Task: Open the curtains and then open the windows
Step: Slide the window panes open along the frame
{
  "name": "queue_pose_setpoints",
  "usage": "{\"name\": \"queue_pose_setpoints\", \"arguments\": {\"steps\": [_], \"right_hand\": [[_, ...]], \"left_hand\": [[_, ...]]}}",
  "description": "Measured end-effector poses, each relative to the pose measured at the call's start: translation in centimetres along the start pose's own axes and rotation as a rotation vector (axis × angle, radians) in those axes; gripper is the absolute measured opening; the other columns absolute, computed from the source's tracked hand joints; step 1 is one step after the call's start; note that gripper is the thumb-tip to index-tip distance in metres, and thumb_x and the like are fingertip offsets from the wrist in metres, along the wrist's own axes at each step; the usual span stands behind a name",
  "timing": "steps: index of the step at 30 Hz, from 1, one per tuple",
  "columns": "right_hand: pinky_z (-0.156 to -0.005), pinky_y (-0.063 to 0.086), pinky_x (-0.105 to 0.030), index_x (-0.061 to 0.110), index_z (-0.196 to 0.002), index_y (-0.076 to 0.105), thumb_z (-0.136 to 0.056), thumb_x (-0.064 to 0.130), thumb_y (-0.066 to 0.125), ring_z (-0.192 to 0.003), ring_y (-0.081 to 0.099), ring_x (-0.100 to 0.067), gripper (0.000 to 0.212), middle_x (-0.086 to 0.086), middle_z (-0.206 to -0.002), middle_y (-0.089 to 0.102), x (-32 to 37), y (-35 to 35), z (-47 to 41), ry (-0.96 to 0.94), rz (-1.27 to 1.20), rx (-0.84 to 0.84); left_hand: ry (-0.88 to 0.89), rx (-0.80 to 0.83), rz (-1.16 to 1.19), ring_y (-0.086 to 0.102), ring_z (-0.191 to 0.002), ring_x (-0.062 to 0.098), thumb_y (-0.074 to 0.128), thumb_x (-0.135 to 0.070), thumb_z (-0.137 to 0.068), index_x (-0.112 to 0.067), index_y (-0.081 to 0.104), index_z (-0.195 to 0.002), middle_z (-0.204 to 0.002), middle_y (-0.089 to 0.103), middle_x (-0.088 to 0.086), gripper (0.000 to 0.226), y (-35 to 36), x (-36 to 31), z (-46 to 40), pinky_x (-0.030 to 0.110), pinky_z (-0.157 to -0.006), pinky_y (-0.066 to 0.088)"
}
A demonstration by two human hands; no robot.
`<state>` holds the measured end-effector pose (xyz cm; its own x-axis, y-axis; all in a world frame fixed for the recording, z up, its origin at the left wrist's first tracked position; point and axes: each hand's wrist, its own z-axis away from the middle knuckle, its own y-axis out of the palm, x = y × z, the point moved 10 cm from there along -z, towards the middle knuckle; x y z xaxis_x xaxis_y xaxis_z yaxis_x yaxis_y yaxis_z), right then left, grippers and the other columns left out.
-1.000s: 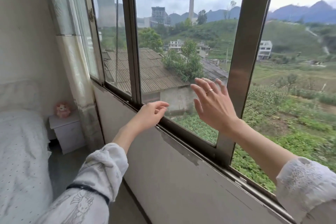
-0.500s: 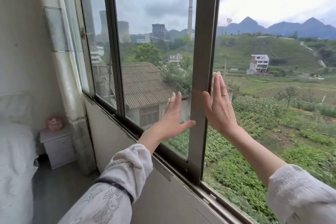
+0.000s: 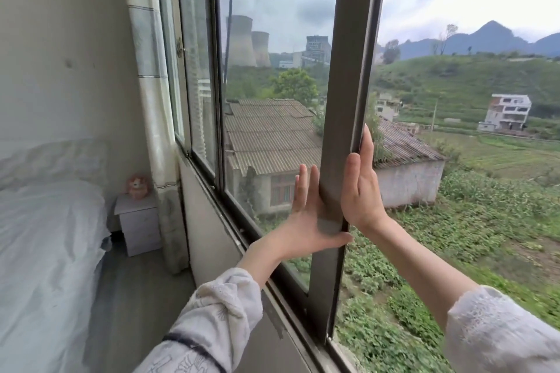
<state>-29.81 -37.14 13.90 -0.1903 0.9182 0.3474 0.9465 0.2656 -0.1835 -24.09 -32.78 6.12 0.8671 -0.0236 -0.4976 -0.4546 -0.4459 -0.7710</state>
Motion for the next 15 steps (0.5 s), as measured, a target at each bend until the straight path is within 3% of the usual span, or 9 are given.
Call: {"name": "queue_pose_setpoints", "arguments": {"steps": [2,4,7,9,11,13,15], "right_hand": [[-0.086,0.035,-0.031,0.004,-0.148,0.011,-0.096,0.036,0.017,-0.117,0.037,-0.02,0.061,0.028,-0.133,0.027,-0.2,1.3,-0.4,-0.004,0.004,0.018],[-0.08,0.041,-0.035,0.008,-0.149,0.01,-0.096,0.039,0.016,-0.108,0.053,-0.028,0.062,0.005,-0.142,0.045,-0.7,2.9,-0.9,0.012,0.034,0.045],[-0.067,0.041,-0.035,0.007,-0.149,0.014,-0.097,0.033,0.019,-0.092,0.064,-0.042,0.058,-0.015,-0.123,0.063,-1.8,5.0,-1.6,0.043,0.07,0.035],[-0.062,0.035,-0.032,0.008,-0.148,0.017,-0.096,0.033,0.019,-0.077,0.065,-0.041,0.058,-0.014,-0.099,0.069,-2.8,6.7,-2.1,0.086,0.085,0.04],[-0.06,0.032,-0.032,0.008,-0.146,0.021,-0.095,0.035,0.018,-0.068,0.062,-0.039,0.058,0.002,-0.073,0.062,-3.9,8.7,-2.8,0.121,0.1,0.057],[-0.059,0.029,-0.032,0.008,-0.144,0.024,-0.095,0.037,0.017,-0.063,0.059,-0.039,0.057,0.015,-0.06,0.045,-5.1,10.7,-3.4,0.149,0.115,0.066],[-0.059,0.029,-0.033,0.007,-0.141,0.027,-0.095,0.038,0.017,-0.063,0.059,-0.04,0.057,0.017,-0.058,0.039,-6.3,12.6,-4.1,0.174,0.121,0.062]], "left_hand": [[-0.068,-0.054,0.047,-0.021,-0.141,0.019,0.07,-0.046,-0.072,-0.044,-0.04,-0.124,-0.131,-0.048,-0.027,0.122,-0.9,2.3,-0.6,0.032,-0.114,0.0],[-0.071,-0.023,0.068,-0.023,-0.14,0.014,0.07,-0.044,-0.073,-0.055,-0.044,-0.112,-0.118,-0.054,-0.035,0.121,-1.2,3.9,-1.2,0.032,-0.115,0.001],[-0.091,0.006,0.073,-0.02,-0.141,0.012,0.068,-0.04,-0.077,-0.059,-0.046,-0.098,-0.114,-0.06,-0.031,0.117,-1.9,5.7,-1.8,0.037,-0.118,0.005],[-0.093,0.009,0.077,-0.014,-0.143,0.02,0.063,-0.034,-0.083,-0.065,-0.041,-0.086,-0.127,-0.055,-0.02,0.109,-2.4,6.9,-2.4,0.043,-0.119,0.005],[-0.121,0.012,0.114,-0.01,-0.144,0.025,0.06,-0.03,-0.086,-0.057,-0.037,-0.09,-0.147,-0.037,-0.003,0.1,-3.0,8.4,-3.1,0.044,-0.118,0.007],[-0.134,0.009,0.103,-0.022,-0.141,0.023,0.057,-0.03,-0.088,-0.05,-0.036,-0.096,-0.141,-0.038,-0.008,0.095,-3.6,10.0,-3.8,0.043,-0.118,0.003],[-0.187,-0.005,0.118,-0.027,-0.139,0.017,0.057,-0.032,-0.087,-0.043,-0.037,-0.113,-0.141,-0.039,-0.01,0.099,-4.3,12.2,-4.5,0.04,-0.118,0.002]]}}
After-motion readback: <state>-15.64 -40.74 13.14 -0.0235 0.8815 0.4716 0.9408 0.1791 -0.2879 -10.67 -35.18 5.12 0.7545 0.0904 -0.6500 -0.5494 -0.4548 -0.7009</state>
